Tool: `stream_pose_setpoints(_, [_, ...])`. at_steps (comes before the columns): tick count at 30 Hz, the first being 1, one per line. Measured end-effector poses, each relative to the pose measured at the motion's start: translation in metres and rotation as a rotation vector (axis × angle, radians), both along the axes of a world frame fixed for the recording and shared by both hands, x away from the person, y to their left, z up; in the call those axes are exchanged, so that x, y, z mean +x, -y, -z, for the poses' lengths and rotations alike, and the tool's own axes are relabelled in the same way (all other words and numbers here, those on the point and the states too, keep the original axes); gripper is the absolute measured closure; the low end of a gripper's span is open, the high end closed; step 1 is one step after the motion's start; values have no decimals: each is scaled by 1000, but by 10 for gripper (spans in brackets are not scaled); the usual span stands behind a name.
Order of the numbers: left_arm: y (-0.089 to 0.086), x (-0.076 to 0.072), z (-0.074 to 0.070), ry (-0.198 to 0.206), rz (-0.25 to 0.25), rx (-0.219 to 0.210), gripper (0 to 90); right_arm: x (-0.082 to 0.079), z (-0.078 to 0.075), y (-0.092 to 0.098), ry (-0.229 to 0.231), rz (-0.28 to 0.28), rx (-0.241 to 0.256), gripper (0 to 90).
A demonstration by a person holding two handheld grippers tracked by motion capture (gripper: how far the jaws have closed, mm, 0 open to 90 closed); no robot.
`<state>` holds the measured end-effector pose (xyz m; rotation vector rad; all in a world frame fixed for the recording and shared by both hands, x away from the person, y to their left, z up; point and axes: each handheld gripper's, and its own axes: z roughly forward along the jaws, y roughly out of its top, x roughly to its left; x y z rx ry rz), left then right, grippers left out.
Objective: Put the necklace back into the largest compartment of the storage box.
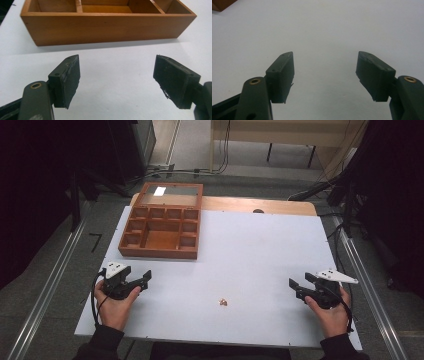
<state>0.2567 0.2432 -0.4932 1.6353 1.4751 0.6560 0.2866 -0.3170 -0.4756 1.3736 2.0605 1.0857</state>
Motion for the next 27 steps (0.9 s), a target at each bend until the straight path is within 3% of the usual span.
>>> stream_pose_setpoints(27, [21,0,0,0,67,-13,219,1,1,2,-3,18,-6,294])
